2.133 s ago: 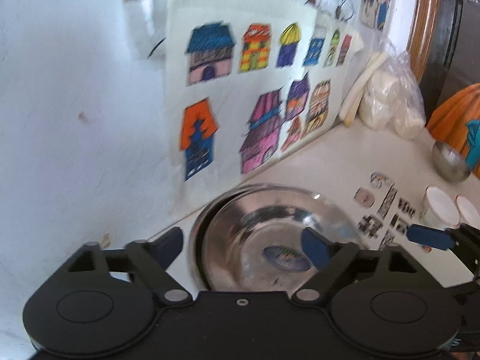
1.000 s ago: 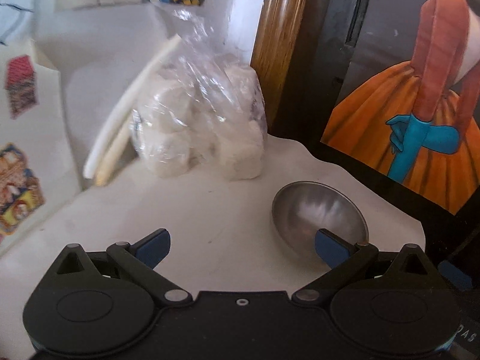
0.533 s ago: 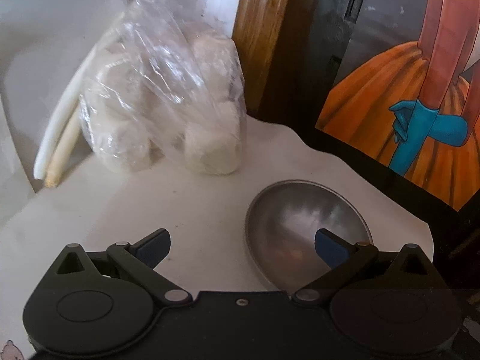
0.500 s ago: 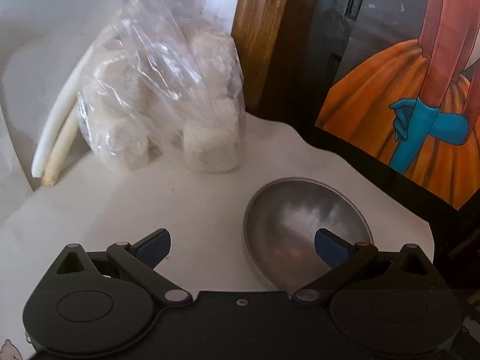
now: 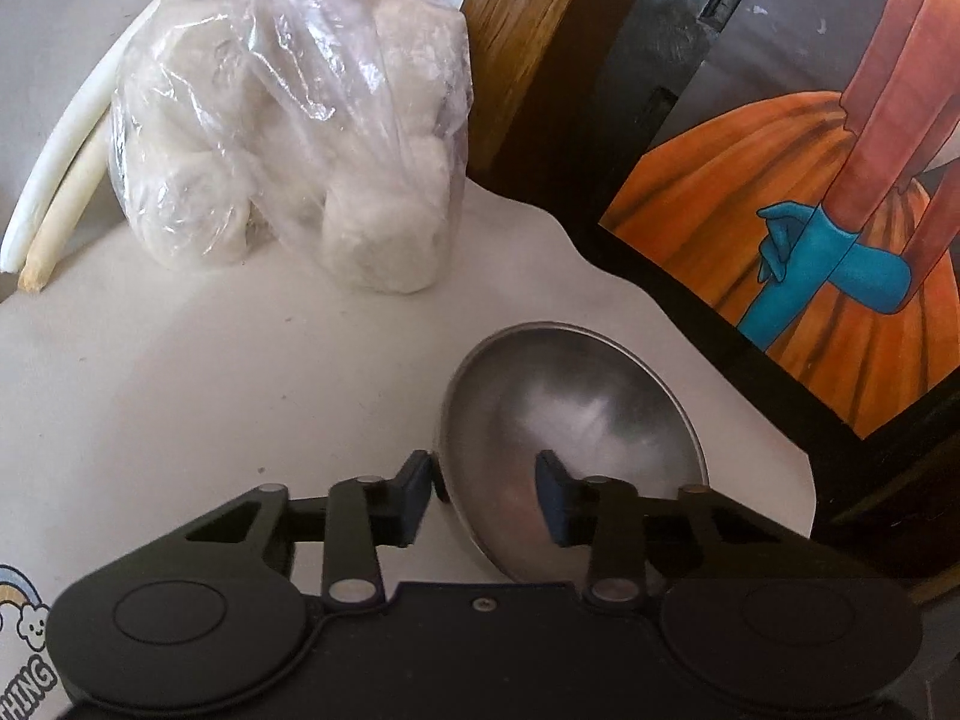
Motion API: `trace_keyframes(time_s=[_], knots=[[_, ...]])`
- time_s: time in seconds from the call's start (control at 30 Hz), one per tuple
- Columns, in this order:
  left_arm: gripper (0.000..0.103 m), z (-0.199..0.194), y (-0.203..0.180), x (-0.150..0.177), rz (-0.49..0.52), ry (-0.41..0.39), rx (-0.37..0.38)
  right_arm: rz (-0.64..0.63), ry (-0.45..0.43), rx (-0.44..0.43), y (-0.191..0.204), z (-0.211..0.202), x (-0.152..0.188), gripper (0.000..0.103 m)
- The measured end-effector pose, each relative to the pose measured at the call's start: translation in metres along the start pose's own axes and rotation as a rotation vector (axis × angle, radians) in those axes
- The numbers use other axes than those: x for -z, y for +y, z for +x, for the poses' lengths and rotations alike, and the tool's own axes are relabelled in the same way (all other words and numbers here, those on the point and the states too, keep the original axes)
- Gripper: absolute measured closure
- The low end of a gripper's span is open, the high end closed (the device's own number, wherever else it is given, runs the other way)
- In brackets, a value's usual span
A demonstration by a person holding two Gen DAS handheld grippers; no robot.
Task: Organize plates and bowls
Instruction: 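Move both grippers to the steel bowl beside the bag of buns, then close both grippers on the steel bowl rim and lift it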
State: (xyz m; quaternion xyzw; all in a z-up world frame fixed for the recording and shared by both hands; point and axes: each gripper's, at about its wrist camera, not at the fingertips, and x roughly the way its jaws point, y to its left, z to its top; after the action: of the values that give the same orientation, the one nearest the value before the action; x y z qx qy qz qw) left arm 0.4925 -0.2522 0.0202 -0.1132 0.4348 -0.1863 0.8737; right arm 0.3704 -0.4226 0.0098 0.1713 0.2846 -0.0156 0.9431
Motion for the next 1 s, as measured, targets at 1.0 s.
trace_keyframes(time_s=[1.0], knots=[[0.080, -0.192, 0.023, 0.057, -0.016, -0.212, 0.078, -0.064, -0.122, -0.101, 0.072, -0.136, 0.016, 0.077]])
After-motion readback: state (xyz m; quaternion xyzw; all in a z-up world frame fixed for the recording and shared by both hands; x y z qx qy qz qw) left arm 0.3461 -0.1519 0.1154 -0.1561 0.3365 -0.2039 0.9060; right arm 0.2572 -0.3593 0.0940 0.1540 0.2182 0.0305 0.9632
